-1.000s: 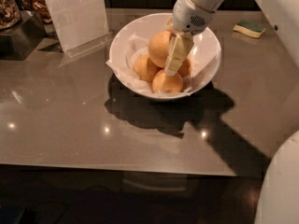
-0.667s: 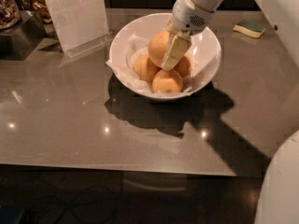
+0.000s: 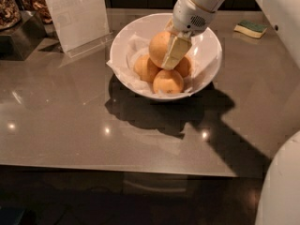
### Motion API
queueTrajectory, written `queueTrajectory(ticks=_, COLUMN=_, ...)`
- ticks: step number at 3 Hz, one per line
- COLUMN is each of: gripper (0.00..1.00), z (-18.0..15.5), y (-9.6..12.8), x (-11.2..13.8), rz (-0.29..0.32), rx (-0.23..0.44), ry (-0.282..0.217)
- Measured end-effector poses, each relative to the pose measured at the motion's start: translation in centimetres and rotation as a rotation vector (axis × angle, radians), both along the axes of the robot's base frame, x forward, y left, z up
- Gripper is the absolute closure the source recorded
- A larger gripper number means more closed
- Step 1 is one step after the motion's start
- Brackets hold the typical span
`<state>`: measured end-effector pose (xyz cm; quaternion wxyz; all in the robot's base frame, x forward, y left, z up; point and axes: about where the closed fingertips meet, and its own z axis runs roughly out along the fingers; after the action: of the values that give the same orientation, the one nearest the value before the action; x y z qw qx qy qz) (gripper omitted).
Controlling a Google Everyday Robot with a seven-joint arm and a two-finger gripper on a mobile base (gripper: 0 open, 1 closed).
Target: Pick orange from white bowl
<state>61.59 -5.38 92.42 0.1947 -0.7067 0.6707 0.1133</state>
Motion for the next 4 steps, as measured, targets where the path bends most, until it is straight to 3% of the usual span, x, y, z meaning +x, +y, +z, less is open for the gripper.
queueTrajectory(ticks=1, gripper=1.0, z=0.0, y=0.0, x=0.0, rz=0.0, rx=0.0, ry=0.0)
queueTrajectory(ticks=2, gripper=1.0, z=0.7, y=-0.5, x=-0.6, rz=0.016, rx=0.068, ry=-0.021)
queueTrajectory(ticks=3, gripper=1.0, z=2.4, y=0.1, x=-3.5, rz=0.076, rx=0.237, ry=-0.082)
queueTrajectory(ticks=4, gripper=1.0, z=3.9, y=1.9, x=-8.0, rz=0.147, rx=0.438, ry=-0.171)
